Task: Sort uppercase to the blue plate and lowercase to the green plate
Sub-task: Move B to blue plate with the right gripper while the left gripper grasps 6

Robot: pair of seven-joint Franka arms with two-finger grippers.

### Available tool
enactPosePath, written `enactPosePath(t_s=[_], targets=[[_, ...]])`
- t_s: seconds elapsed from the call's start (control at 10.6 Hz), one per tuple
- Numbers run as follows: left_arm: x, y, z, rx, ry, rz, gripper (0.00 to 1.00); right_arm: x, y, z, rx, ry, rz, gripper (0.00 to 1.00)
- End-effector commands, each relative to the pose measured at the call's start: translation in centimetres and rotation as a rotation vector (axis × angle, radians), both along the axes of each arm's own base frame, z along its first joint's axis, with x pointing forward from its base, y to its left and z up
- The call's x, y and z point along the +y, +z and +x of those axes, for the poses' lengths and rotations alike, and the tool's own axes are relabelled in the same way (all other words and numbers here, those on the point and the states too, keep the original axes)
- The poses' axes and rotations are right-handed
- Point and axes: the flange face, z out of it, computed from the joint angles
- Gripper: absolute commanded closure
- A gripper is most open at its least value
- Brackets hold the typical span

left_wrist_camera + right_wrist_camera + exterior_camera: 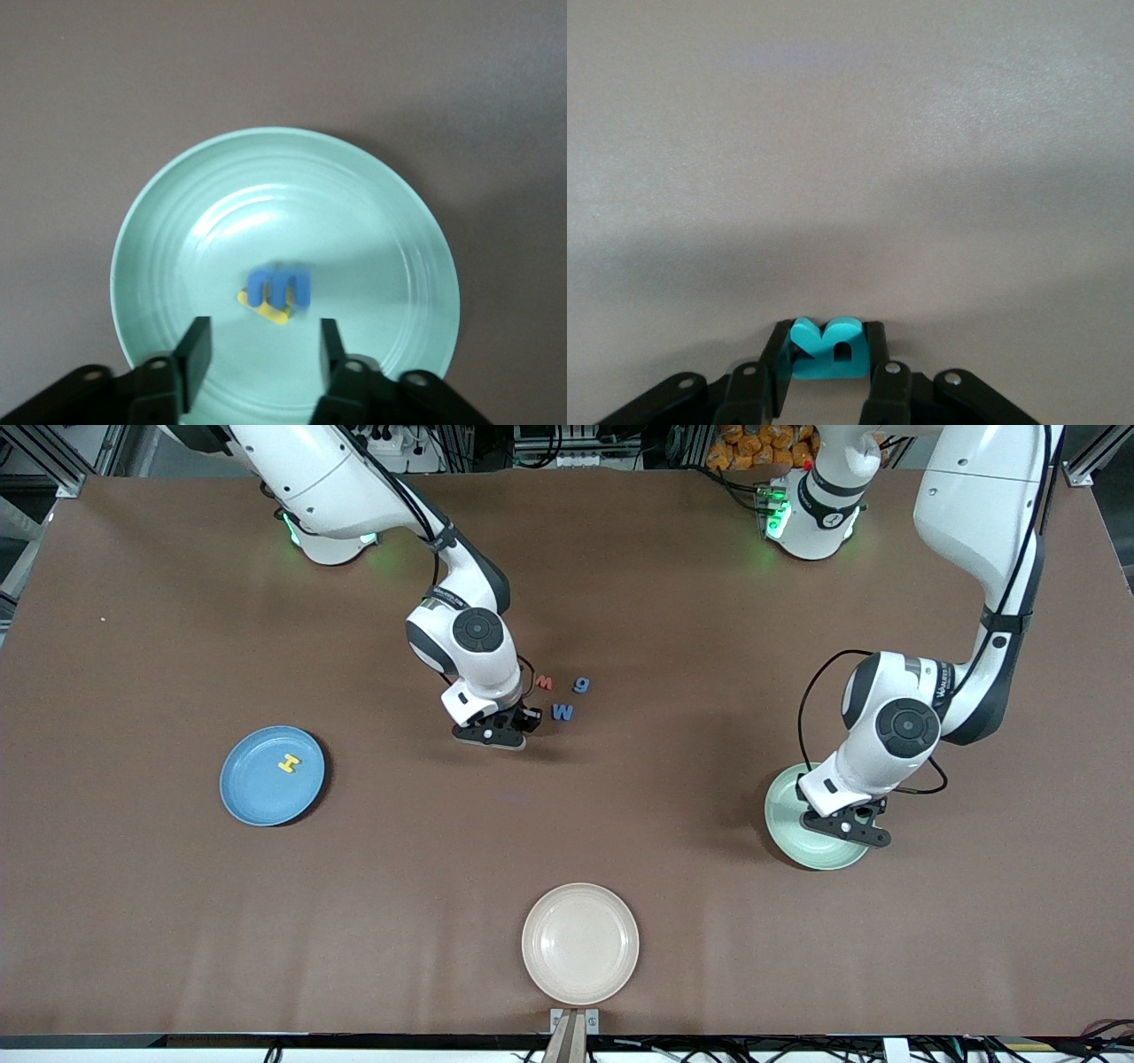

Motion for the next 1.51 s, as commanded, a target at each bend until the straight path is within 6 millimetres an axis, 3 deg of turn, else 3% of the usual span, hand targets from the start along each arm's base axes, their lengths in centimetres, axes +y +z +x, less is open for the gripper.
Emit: enactPosePath(t_s=[0.0, 0.19, 0.28, 0.38, 0.57, 0.66, 0.94, 1.13, 1.41], targets=[[-1.8, 1.7, 0.1, -0.023, -0.018, -0.02, 0.0, -0.5, 0.0, 0.8, -0.014, -0.003, -0.01, 0.68], [-7.0, 2.8, -1.3, -0.028, -0.032, -0.064, 0.0, -2.3, 1.0, 2.5, -0.022, 0.036, -0.016, 0.68], [-11.3, 3.1, -2.7, -0.028, 0.02, -0.104, 0.0, -3.5, 1.3, 3.3, -0.01, 0.05, -0.038, 0.68], [-17.0, 3.3, -5.2, -0.02, 0.09, -0.146, 0.0, -4.8, 2.3, 4.4, -0.004, 0.069, -0.058, 0.68], [-24.4, 3.8, -9.2, 0.0, 0.08, -0.194, 0.0, -8.5, 3.7, 6.4, 0.029, 0.138, -0.099, 0.68], [-26.8, 3.9, -11.1, 0.016, 0.04, -0.209, 0.0, -10.4, 4.3, 7.3, 0.047, 0.173, -0.118, 0.68], [-34.6, 1.7, -18.0, 0.075, -0.047, -0.21, 0.0, -18.4, 6.2, 10.6, 0.097, 0.312, -0.153, 0.68], [-38.4, -0.2, -22.4, 0.112, -0.093, -0.201, 0.0, -22.6, 7.8, 11.7, 0.122, 0.389, -0.174, 0.68], [-41.6, -3.4, -26.3, 0.16, -0.124, -0.181, 0.0, -30.6, 8.4, 13.0, 0.181, 0.486, -0.2, 0.68]])
